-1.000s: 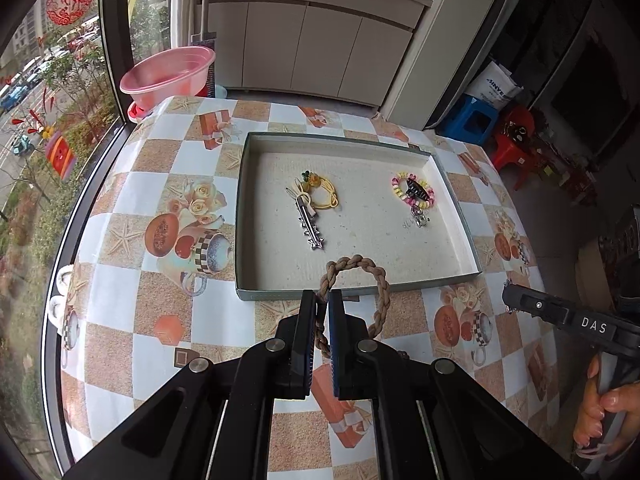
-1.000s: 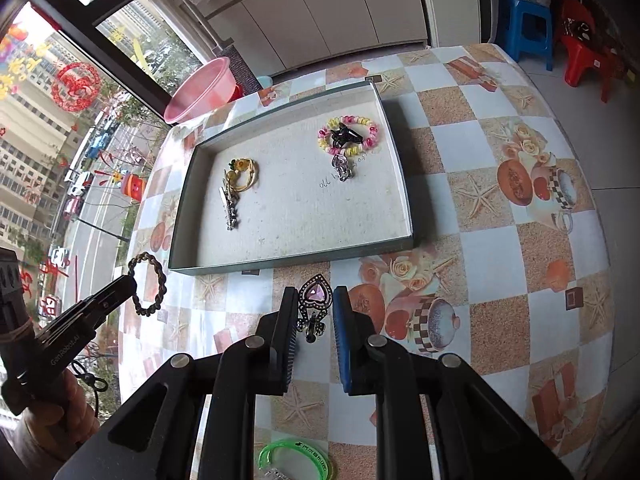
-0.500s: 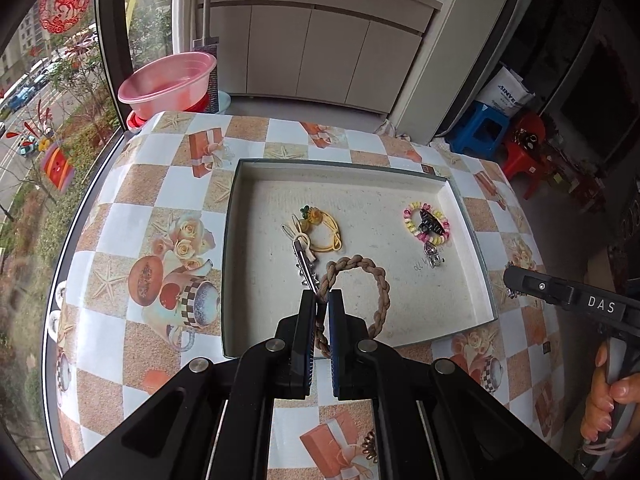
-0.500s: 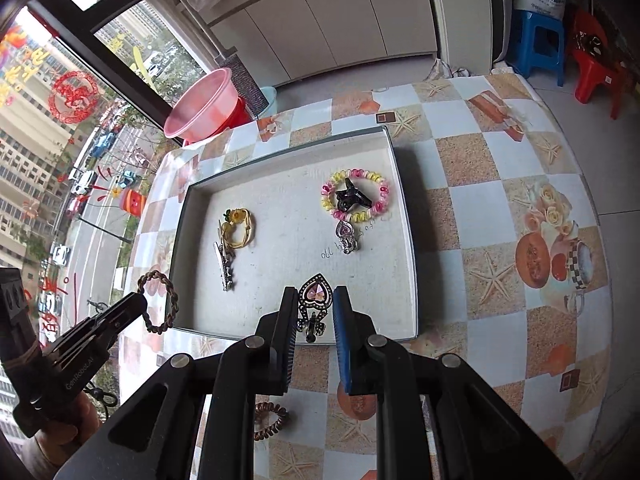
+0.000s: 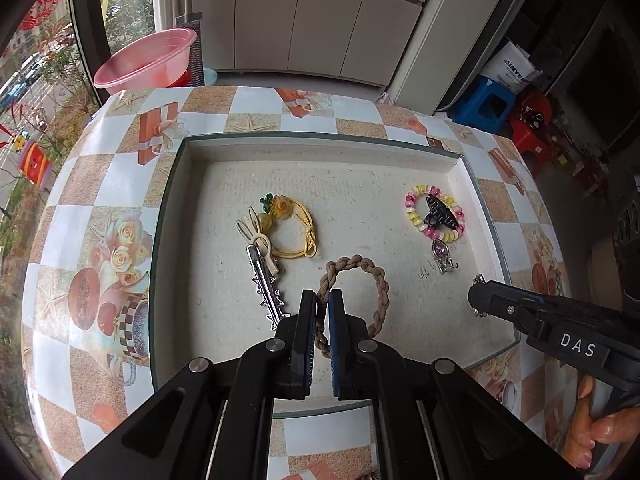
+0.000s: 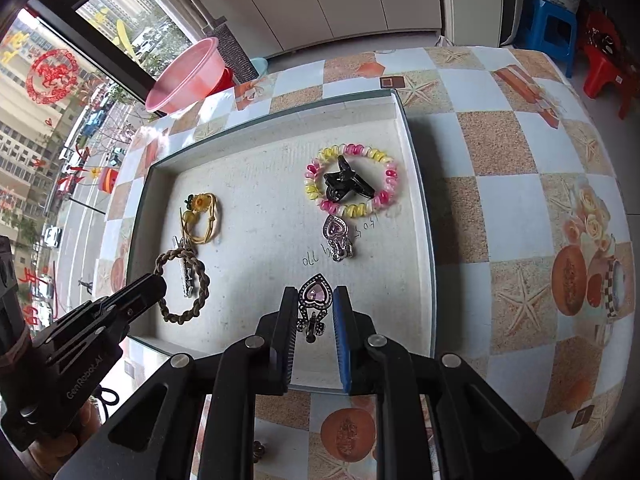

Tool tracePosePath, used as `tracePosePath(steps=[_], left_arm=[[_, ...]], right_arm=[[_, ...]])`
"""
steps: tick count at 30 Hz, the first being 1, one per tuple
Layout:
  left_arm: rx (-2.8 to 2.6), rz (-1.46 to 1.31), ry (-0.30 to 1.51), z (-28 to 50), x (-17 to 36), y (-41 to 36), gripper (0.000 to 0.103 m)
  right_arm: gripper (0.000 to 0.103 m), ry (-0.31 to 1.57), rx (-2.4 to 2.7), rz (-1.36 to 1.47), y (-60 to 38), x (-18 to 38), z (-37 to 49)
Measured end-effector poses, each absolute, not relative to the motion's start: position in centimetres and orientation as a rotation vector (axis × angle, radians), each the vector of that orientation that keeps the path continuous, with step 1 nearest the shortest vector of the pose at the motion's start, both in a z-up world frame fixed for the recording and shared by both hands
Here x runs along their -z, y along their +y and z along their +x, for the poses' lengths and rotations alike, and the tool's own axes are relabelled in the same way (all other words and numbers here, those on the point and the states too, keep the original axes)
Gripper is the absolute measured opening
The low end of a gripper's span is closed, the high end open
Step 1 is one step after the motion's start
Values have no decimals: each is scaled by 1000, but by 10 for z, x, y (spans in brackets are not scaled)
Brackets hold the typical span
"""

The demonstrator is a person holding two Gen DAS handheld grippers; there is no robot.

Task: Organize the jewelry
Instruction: 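Carry the rope bracelet with the left gripper while the right gripper carries the pendant into the tray, then open the right gripper beside the first pendant while the left gripper releases the rope bracelet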

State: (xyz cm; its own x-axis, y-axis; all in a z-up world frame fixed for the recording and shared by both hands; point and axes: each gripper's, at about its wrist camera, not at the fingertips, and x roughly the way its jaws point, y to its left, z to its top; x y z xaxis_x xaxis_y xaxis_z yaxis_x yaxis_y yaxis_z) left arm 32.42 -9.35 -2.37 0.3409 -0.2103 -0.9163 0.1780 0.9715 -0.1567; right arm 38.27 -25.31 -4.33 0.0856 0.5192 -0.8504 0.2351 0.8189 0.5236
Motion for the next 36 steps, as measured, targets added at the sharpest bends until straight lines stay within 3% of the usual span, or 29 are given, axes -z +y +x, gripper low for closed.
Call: tracePosePath(steps=[19,21,25,30,36], left_arm=[[199,229,1300,338,61,-128,19],[192,241,1302,338,60,-130,19],[182,240,1303,337,57,-130,19],[163,264,1300,335,47,-129,20],[159,251,1298,336,39,-126,20]], right_arm=[[20,1543,-210,584,-252,79,391],[23,1544,-214,594,-253,79,391],[45,1539,-214,612,-254,77,390],[45,1513,-213,677,-262,71,386],[53,1492,-201,765,-271,64,386]])
